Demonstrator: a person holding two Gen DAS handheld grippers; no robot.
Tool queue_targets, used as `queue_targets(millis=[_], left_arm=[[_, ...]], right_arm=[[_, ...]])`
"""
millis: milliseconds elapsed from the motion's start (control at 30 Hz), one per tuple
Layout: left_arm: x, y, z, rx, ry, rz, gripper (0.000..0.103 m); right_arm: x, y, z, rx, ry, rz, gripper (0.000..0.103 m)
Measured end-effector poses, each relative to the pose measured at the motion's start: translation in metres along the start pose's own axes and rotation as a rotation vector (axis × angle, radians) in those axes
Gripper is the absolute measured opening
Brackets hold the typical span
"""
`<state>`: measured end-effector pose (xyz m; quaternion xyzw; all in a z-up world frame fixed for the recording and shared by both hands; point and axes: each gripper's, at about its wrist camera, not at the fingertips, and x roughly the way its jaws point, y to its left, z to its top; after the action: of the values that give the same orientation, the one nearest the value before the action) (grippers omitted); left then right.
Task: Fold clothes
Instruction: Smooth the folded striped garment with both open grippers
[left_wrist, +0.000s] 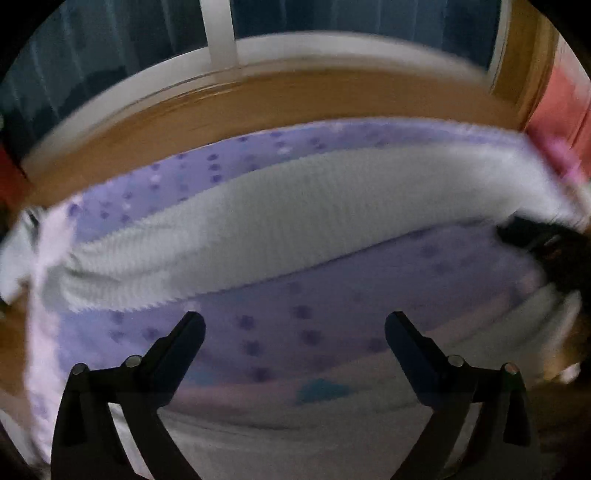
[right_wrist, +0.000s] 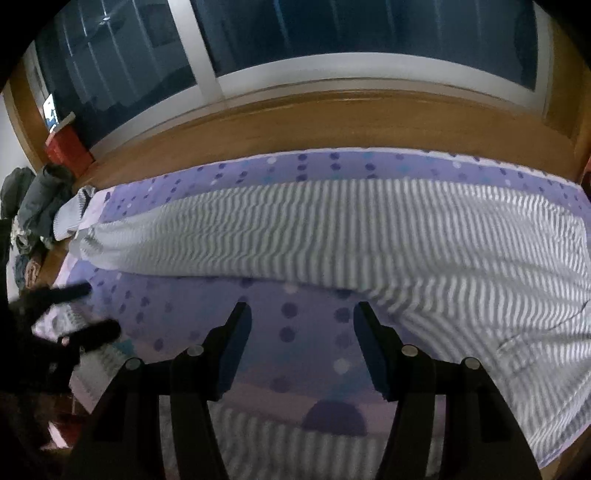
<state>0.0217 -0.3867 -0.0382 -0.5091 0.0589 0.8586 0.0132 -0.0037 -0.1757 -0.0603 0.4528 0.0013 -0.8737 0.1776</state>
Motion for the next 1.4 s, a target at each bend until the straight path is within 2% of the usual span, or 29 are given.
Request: queue_targets(millis=[33, 133, 367, 467, 567, 600, 667, 800, 900, 1067, 1167, 1233, 1300, 1400], left_arm=[[0.006, 0.002, 0.001, 0.015, 0.012, 0.015, 0.090], [0.018, 0.011, 0.002, 0.015, 0.051, -0.055, 0.089], [0.027, -0.010, 0.017, 0.231, -0.004, -0.174, 0.089], [0.034, -0.014, 0.025, 0.278, -0.030, -0.206, 0.089], [0.043, -0.017, 0.032, 0.308, -0.046, -0.216, 0.089], [0.045, -0.017, 0.034, 0.320, -0.052, -0.217, 0.089], [0.049, -0.016, 0.039, 0.344, -0.066, -0.228, 0.089], [0.053, -0.014, 0.048, 0.380, -0.093, -0.255, 0.089], [0.059, -0.014, 0.058, 0.390, -0.106, -0.251, 0.089], [0.075, -0.010, 0.081, 0.365, -0.114, -0.255, 0.089], [0.087, -0.008, 0.093, 0.338, -0.100, -0.268, 0.089], [0.094, -0.006, 0.098, 0.319, -0.088, -0.277, 0.089], [0.098, -0.005, 0.100, 0.307, -0.084, -0.288, 0.089], [0.099, -0.007, 0.101, 0.326, -0.089, -0.285, 0.089]], right_arm=[[0.003, -0.003, 0.000, -0.009, 0.003, -0.010, 0.058], [0.012, -0.007, 0.000, -0.021, 0.029, -0.050, 0.058], [0.026, -0.005, 0.000, 0.039, 0.077, 0.029, 0.057], [0.043, 0.003, 0.003, 0.021, 0.114, 0.022, 0.042], [0.051, 0.004, 0.010, 0.032, 0.087, -0.020, 0.033], [0.054, 0.001, 0.013, 0.053, 0.084, -0.028, 0.028], [0.056, -0.006, 0.020, 0.104, 0.074, -0.016, 0.026], [0.060, -0.022, 0.031, 0.213, 0.053, 0.026, 0.026], [0.065, -0.032, 0.037, 0.289, 0.069, 0.066, 0.026], [0.064, -0.047, 0.038, 0.415, 0.090, 0.145, 0.026], [0.050, -0.045, 0.033, 0.375, 0.084, 0.094, 0.026], [0.037, -0.041, 0.025, 0.320, 0.068, 0.016, 0.030], [0.025, -0.038, 0.015, 0.270, 0.053, -0.062, 0.039], [0.012, -0.034, 0.000, 0.185, 0.028, -0.162, 0.041]])
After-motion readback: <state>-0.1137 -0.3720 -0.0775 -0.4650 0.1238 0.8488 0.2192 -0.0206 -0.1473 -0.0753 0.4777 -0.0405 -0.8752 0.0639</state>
